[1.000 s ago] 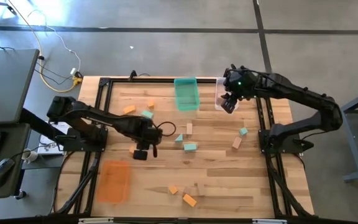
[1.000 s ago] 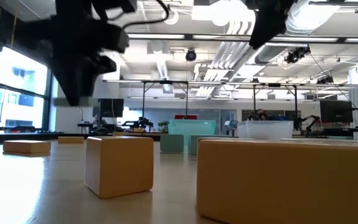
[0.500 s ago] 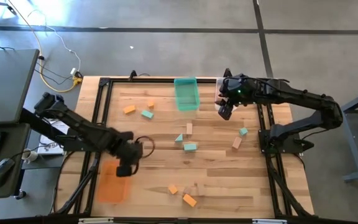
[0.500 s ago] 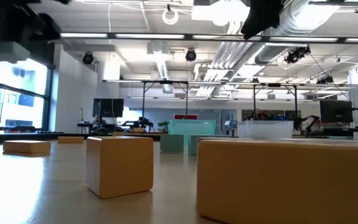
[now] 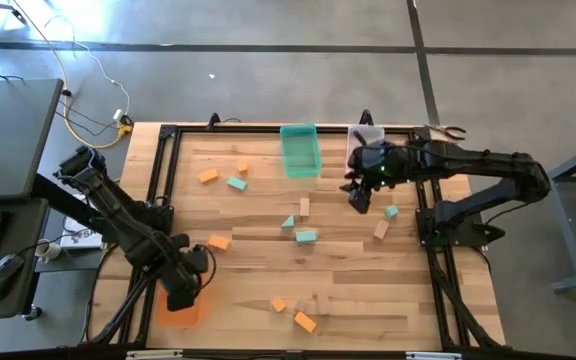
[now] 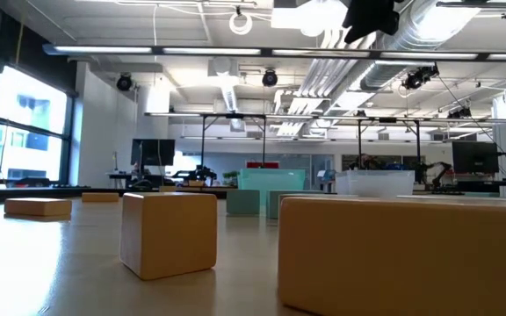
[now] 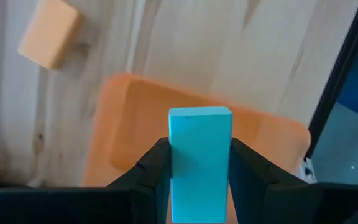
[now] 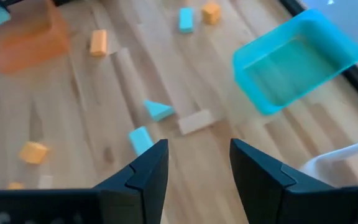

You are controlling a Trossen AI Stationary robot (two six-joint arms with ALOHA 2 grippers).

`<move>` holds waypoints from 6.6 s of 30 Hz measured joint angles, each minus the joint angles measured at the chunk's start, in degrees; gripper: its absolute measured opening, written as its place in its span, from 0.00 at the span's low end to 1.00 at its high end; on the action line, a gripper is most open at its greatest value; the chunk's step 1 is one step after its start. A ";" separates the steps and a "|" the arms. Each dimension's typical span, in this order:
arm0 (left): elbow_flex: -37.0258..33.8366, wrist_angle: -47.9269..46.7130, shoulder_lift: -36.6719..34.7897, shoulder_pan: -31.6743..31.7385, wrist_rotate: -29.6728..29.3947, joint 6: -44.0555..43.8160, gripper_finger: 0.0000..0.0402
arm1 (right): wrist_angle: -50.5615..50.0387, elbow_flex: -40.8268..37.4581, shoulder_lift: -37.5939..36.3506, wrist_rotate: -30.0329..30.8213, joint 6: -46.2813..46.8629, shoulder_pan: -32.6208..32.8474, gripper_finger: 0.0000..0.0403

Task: Sort & place blocks by color
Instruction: Put the light blue block into the orange bin, then put the yellow block into the blue bin

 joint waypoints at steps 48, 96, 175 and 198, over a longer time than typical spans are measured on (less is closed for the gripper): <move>-15.44 16.06 0.07 -0.12 6.00 -3.31 0.53 | 36.37 0.04 22.86 2.18 9.09 30.68 0.39; -8.16 16.06 0.07 -0.23 0.60 2.61 0.53 | -0.87 33.83 47.78 -1.83 26.87 37.06 0.39; -8.16 16.22 0.07 -0.18 -8.85 0.43 0.53 | -5.89 33.81 45.58 7.66 21.39 32.31 0.25; -8.16 12.83 0.04 15.72 -26.92 23.27 0.53 | -11.25 33.81 36.19 24.23 -16.00 1.71 0.25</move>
